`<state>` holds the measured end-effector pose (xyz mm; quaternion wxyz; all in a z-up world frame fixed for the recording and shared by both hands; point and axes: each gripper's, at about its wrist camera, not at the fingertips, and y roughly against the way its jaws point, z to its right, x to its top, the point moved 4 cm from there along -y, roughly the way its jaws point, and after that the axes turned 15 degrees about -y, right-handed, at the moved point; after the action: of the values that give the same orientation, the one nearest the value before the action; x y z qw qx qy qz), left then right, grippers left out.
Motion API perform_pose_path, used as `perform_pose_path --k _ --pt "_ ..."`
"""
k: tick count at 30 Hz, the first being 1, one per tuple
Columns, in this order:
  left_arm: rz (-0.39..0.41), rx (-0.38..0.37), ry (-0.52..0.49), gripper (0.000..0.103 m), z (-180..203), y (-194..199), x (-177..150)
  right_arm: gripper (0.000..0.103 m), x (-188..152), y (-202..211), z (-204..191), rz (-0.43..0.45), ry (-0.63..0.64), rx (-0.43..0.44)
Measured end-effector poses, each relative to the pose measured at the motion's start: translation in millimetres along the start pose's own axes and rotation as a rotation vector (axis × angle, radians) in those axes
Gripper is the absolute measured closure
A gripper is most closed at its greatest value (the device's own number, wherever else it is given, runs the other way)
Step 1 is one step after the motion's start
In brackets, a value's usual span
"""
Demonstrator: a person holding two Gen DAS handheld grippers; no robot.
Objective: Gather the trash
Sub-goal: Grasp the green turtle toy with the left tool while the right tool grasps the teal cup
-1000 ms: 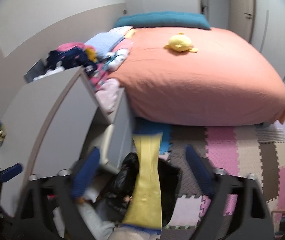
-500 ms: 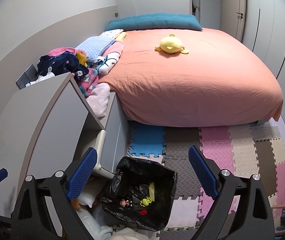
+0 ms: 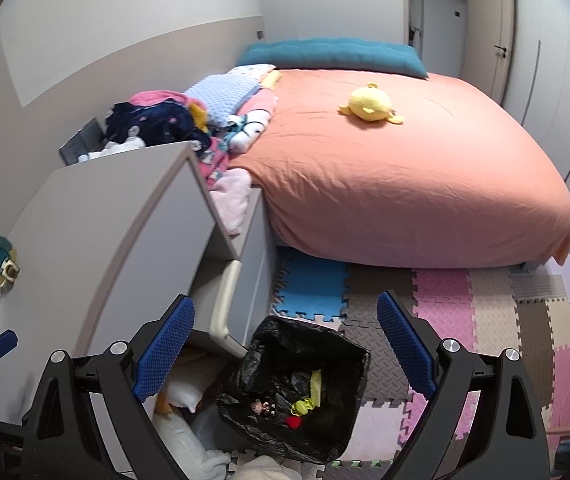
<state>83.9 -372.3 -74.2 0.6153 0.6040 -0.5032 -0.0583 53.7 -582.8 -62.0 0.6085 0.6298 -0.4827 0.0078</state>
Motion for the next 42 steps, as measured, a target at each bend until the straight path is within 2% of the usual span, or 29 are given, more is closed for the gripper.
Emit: perform_pose_path --k 8,15,26,37,42 --pt "-0.001 0.067 0.083 0.006 -49 18 -36 0.010 -19 4 -56 -0.012 0.067 0.054" --pt "0.000 0.123 0.170 0.006 -97 36 -72 0.011 -41 12 -112 -0.014 0.154 0.146" --pt "-0.014 0.210 0.310 0.006 -169 60 -137 0.010 -77 3 -194 -0.059 0.283 0.209" --pt "-0.023 0.224 0.416 0.006 -211 59 -176 0.010 -104 -7 -246 -0.094 0.369 0.257" --pt "-0.020 0.215 0.508 0.006 -233 54 -193 0.010 -112 -15 -265 -0.106 0.399 0.271"
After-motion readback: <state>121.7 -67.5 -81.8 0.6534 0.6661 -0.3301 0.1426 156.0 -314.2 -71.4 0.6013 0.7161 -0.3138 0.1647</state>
